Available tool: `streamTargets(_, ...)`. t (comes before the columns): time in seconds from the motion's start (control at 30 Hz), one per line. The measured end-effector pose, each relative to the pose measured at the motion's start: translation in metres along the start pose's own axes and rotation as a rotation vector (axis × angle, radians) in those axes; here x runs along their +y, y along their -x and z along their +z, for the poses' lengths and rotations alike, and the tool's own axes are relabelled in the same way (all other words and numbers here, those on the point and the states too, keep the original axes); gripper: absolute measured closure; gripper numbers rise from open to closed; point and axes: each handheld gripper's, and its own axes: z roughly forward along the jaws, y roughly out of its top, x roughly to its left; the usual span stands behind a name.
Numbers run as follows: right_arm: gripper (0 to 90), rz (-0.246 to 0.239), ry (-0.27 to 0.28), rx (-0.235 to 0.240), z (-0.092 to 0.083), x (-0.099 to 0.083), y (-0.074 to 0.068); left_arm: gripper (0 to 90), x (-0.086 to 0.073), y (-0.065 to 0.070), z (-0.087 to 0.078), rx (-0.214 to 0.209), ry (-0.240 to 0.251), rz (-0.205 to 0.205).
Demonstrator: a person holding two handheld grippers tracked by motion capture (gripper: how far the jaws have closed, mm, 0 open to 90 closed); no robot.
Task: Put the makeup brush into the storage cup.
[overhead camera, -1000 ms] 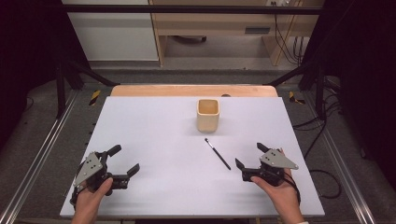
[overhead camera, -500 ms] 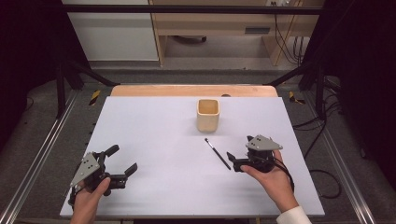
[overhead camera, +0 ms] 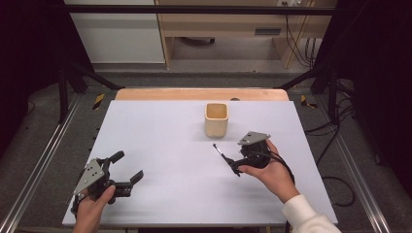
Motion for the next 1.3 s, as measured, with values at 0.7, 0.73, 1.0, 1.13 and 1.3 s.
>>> streamTargets(0.7, 15.4, 0.006, -0.067, -0.076, 0.019, 0.028, -0.005, 0.7, -0.001, 0.003, 0.002, -0.013, -0.006, 0.006)
streamTargets(0.73, 15.6, 0.01, -0.073, -0.078, 0.019, 0.029, -0.004, 0.7, 0.0, 0.003, 0.002, -0.014, -0.011, 0.009)
streamTargets(1.0, 13.0, 0.063, -0.167, -0.04, 0.024, 0.029, -0.001, 0.7, -0.001, 0.003, 0.002, -0.013, -0.017, 0.014)
streamTargets(1.13, 11.2, 0.058, -0.214, -0.036, 0.03, 0.028, -0.001, 0.7, -0.001, 0.004, 0.003, -0.015, -0.02, 0.017)
streamTargets(1.3, 10.4, 0.06, -0.255, -0.03, 0.039, 0.027, -0.001, 0.7, -0.001, 0.004, 0.003, -0.018, -0.022, 0.021)
